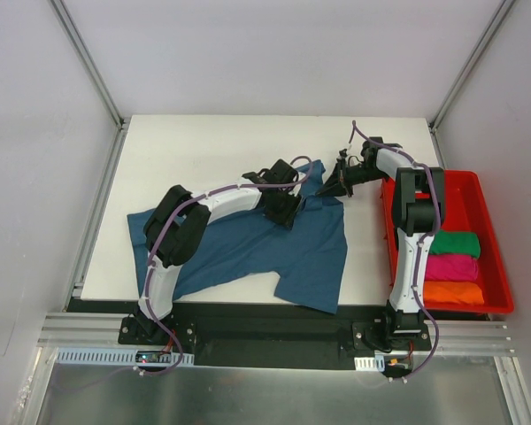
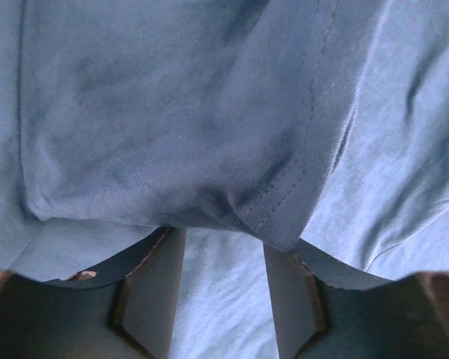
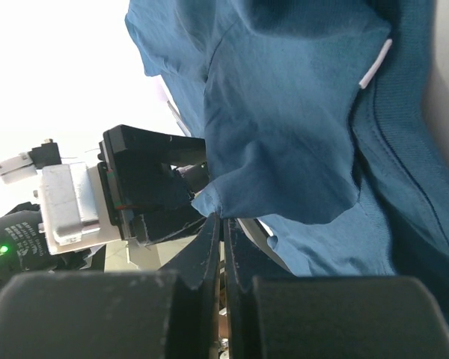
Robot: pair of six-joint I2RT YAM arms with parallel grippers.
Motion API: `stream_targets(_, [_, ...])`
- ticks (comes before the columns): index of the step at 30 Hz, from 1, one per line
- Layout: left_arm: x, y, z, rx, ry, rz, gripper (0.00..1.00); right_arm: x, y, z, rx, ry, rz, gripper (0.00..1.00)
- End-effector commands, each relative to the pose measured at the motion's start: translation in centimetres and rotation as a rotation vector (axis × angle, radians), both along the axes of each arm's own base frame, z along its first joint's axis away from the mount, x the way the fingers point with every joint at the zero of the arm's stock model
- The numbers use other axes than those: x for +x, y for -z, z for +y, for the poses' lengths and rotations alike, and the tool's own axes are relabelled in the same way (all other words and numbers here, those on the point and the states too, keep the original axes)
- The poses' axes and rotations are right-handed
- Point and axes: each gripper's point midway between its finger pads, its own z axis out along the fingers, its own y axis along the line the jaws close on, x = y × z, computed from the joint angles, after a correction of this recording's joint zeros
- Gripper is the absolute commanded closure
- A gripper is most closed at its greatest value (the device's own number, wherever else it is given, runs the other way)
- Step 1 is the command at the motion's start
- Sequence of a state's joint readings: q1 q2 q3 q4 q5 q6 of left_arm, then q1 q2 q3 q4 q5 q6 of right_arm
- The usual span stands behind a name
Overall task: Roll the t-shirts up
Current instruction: Fold the T-shirt at the center of the board.
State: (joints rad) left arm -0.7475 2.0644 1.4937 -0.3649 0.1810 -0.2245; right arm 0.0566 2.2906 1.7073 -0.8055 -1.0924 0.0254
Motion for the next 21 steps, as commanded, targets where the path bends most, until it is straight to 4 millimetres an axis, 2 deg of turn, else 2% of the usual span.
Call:
stream_targets(1, [0.5, -2.0, -0.9, -0.025, -0.026, -0.024, 0.54, 0.5, -0.5, -0.1, 0.019, 0.011, 0.000, 0.99])
stream_targets(6, [1.7, -2.1, -0.7, -0.005, -0.047, -0.061, 0.69, 0.6, -0.5, 0.1, 0.020, 0.010, -0.001, 0.99])
stream_targets(7, [1.7, -2.1, -0.6, -0.004, -0.038, -0.062, 0.81, 0.6, -0.5, 0.1, 0.020, 0.010, -0.001, 0.99])
stream_targets(9, [1.6, -2.4, -0.3, -0.018, -0.028, -0.055, 0.91, 0.6, -0.5, 0.1, 0.020, 0.009, -0.002, 0.99])
stream_targets(10, [1.7, -2.7, -0.1, -0.020, -0.019, -0.062, 1.00, 0.6, -0.6, 0.0, 0.021, 0.010, -0.005, 0.99])
stream_targets(14, [1.4, -3.4, 0.4, -0.035, 0.049, -0.071, 1.00, 0.5, -0.7, -0.2, 0.015, 0.008, -0.016, 0.99])
stream_targets(19, [0.3, -4.4, 0.7, -0.015, 0.194, -0.050, 1.00, -1.2, -1.0, -0.9, -0.016, -0.016, -0.013, 0.99])
stream_targets(20, [-0.6, -4.2, 1.4, 0.018, 0.199, 0.000, 1.00, -1.3, -0.9, -1.2, -0.018, -0.013, -0.013, 0.99])
stream_targets(21, [0.0, -4.9, 1.2, 0.020, 0.234, -0.026, 1.00, -1.6, -0.8, -1.3, -0.021, -0.016, -0.009, 0.99])
